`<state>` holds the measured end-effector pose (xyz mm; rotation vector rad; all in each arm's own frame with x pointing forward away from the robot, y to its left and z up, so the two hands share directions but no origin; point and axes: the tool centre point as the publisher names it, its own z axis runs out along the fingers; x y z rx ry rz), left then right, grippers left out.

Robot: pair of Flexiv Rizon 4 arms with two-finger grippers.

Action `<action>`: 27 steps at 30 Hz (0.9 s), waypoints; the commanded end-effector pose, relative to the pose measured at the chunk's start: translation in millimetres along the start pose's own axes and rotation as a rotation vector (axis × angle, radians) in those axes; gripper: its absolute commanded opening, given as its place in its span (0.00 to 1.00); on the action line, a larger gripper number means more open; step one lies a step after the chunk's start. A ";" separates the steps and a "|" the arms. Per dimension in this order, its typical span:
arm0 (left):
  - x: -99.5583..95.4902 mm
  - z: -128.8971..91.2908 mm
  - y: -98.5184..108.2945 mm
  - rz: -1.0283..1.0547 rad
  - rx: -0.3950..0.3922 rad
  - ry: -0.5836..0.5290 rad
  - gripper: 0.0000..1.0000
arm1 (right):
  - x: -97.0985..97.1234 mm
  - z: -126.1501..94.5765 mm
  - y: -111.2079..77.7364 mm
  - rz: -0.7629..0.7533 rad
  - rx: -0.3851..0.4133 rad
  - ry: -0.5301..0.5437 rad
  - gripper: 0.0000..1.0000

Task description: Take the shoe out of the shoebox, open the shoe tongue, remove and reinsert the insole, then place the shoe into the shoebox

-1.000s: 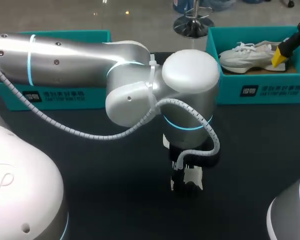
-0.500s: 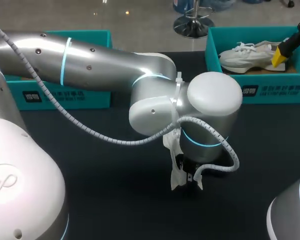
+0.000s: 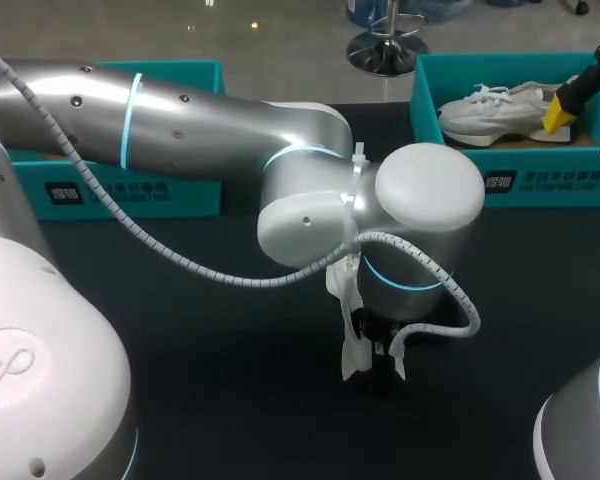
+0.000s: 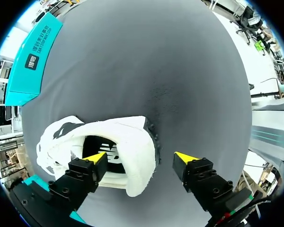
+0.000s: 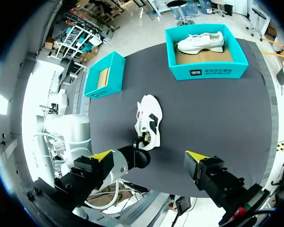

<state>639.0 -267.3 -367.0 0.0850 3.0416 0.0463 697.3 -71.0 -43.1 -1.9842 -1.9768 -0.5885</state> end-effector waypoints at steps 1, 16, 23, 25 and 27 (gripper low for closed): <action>2.1 2.3 2.2 0.004 0.001 -0.006 0.00 | 1.1 -0.1 2.4 0.001 0.005 -0.002 1.00; 12.4 4.8 4.9 0.031 0.015 0.040 0.00 | 1.1 -0.1 2.4 0.001 0.005 -0.002 1.00; 9.4 -38.7 19.5 0.053 0.034 0.044 0.00 | 1.1 -0.1 2.4 0.001 0.005 -0.002 1.00; 10.2 -59.2 24.4 0.063 0.047 0.030 0.00 | 1.1 -0.1 2.4 0.001 0.005 -0.002 1.00; 11.2 -80.3 28.7 0.086 0.064 0.022 0.00 | 1.1 -0.1 2.4 0.001 0.005 -0.002 1.00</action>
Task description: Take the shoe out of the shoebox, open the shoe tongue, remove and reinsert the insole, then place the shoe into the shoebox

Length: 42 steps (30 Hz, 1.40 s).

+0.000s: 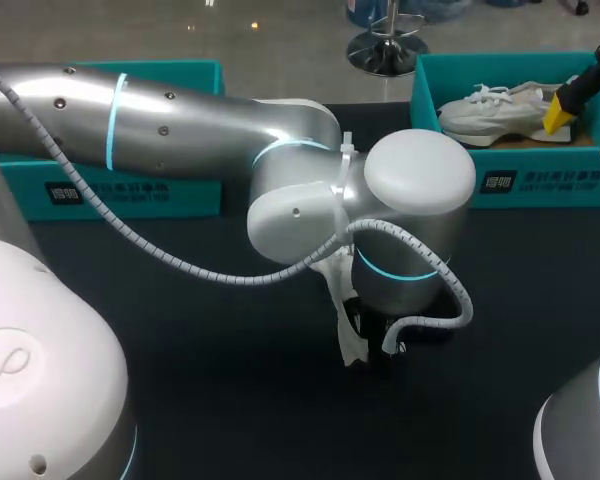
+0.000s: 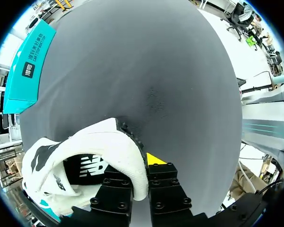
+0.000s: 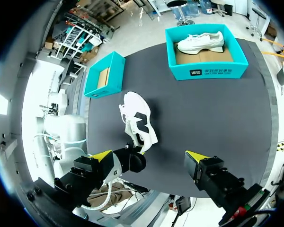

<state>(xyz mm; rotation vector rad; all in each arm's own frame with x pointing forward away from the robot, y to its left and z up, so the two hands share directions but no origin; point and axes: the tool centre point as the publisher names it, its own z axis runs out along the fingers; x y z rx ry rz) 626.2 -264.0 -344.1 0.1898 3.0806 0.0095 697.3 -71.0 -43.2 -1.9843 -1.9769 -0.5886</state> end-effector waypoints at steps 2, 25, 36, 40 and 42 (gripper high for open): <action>6.3 -74.0 27.3 0.032 0.051 -0.033 0.00 | 1.2 -0.1 2.5 0.001 0.005 -0.002 1.00; 9.9 -123.5 34.1 0.094 0.092 -0.004 0.00 | 1.2 -0.1 2.5 0.001 0.005 -0.002 1.00; -29.7 -151.6 70.8 0.091 0.132 0.032 0.00 | 1.2 -0.1 2.5 0.001 0.005 -0.002 1.00; -60.0 -167.2 104.3 0.058 0.133 0.052 0.00 | 1.2 -0.1 2.5 0.001 0.005 -0.002 1.00; -74.8 -173.9 122.1 0.062 0.129 0.090 0.00 | 1.2 -0.1 2.5 0.001 0.005 -0.002 1.00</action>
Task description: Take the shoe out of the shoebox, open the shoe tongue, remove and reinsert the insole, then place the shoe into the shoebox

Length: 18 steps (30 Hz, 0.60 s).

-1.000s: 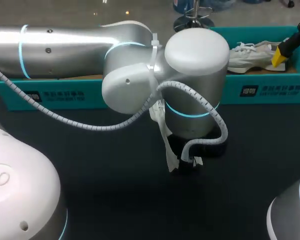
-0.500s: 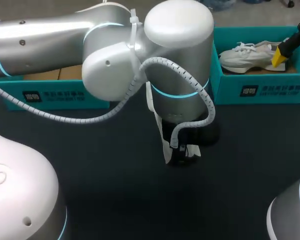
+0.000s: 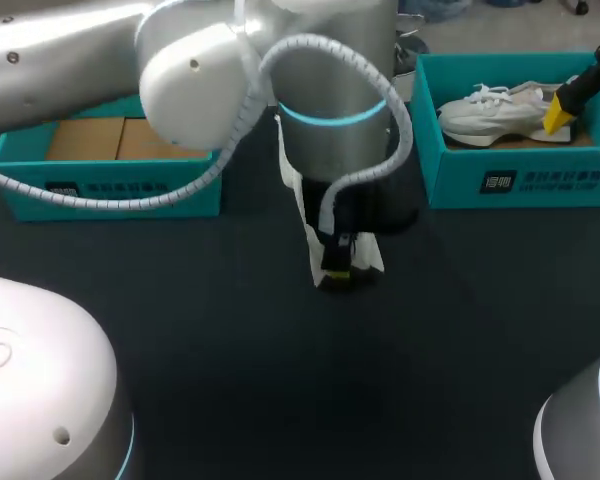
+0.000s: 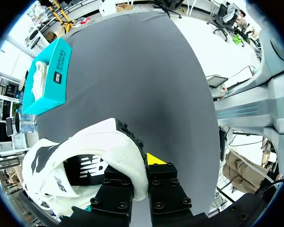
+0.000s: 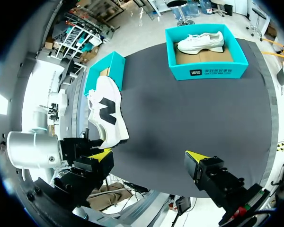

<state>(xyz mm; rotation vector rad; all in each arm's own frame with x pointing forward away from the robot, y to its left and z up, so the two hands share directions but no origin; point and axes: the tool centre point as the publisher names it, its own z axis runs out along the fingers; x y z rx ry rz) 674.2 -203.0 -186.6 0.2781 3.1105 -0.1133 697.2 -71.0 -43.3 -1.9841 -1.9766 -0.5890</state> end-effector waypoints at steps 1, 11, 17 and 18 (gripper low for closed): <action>-28.3 -28.7 62.8 -0.021 0.031 0.047 0.00 | 1.3 -0.2 2.6 0.001 0.005 -0.002 1.00; -91.1 -62.1 183.9 -0.164 -0.021 0.155 0.00 | 1.3 -0.2 2.6 0.001 0.005 -0.002 1.00; -116.9 -69.2 256.5 -0.202 -0.003 0.229 0.00 | 1.3 -0.2 2.6 0.001 0.005 -0.002 1.00; -123.2 -67.6 271.3 -0.219 0.007 0.234 0.00 | 1.3 -0.2 2.6 0.001 0.005 -0.002 1.00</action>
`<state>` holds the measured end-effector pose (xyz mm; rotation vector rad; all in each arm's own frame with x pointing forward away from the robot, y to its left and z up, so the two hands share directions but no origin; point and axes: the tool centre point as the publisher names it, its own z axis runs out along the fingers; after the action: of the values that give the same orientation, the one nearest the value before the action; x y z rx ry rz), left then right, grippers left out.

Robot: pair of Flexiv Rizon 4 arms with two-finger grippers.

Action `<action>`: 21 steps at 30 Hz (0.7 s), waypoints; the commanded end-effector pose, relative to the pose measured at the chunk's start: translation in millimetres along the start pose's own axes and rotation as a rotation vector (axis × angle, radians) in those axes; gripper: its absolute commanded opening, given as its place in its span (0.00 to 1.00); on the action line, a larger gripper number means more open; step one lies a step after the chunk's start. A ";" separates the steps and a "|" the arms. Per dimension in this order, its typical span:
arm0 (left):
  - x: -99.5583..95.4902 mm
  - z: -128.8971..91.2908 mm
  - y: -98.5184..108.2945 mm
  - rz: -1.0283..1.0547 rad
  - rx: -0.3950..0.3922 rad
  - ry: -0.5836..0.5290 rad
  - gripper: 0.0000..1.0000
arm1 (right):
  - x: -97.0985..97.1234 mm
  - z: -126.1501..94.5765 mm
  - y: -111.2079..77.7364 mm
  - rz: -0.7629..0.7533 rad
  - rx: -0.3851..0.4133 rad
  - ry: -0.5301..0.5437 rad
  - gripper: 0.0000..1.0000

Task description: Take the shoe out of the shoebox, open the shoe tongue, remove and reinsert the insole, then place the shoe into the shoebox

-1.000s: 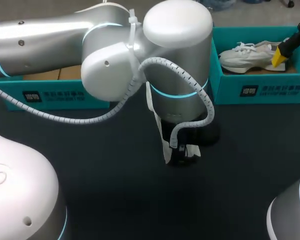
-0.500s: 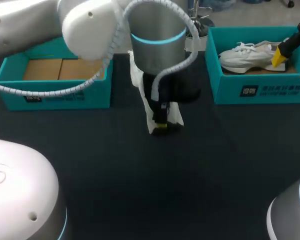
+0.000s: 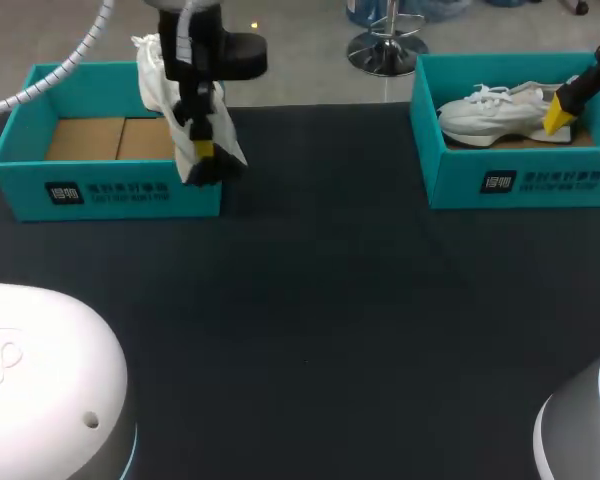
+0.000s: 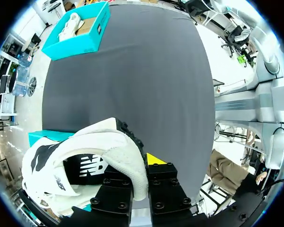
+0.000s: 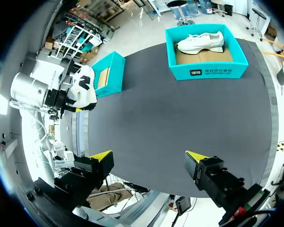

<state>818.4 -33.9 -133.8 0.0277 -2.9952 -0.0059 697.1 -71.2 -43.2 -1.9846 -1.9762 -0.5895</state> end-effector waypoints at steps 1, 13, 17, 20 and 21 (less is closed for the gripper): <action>-32.4 -0.6 88.9 -0.004 0.065 0.097 0.00 | 1.4 -0.1 2.7 0.000 0.005 -0.003 1.00; -56.5 6.3 179.8 -0.124 0.011 0.081 0.00 | 1.4 -0.1 2.7 0.000 0.005 -0.003 1.00; -59.9 9.4 197.2 -0.157 0.002 0.087 0.00 | 1.4 -0.1 2.7 0.000 0.005 -0.003 1.00; -62.1 12.3 200.9 -0.179 0.018 0.093 0.00 | 1.4 -0.1 2.7 0.000 0.005 -0.003 1.00; -62.1 12.3 200.9 -0.179 0.018 0.093 0.00 | 1.4 -0.1 2.7 0.000 0.005 -0.003 1.00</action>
<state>877.7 155.2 -153.2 0.2887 -2.8817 -0.0360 697.0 -71.1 -43.3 -1.9844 -1.9764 -0.5896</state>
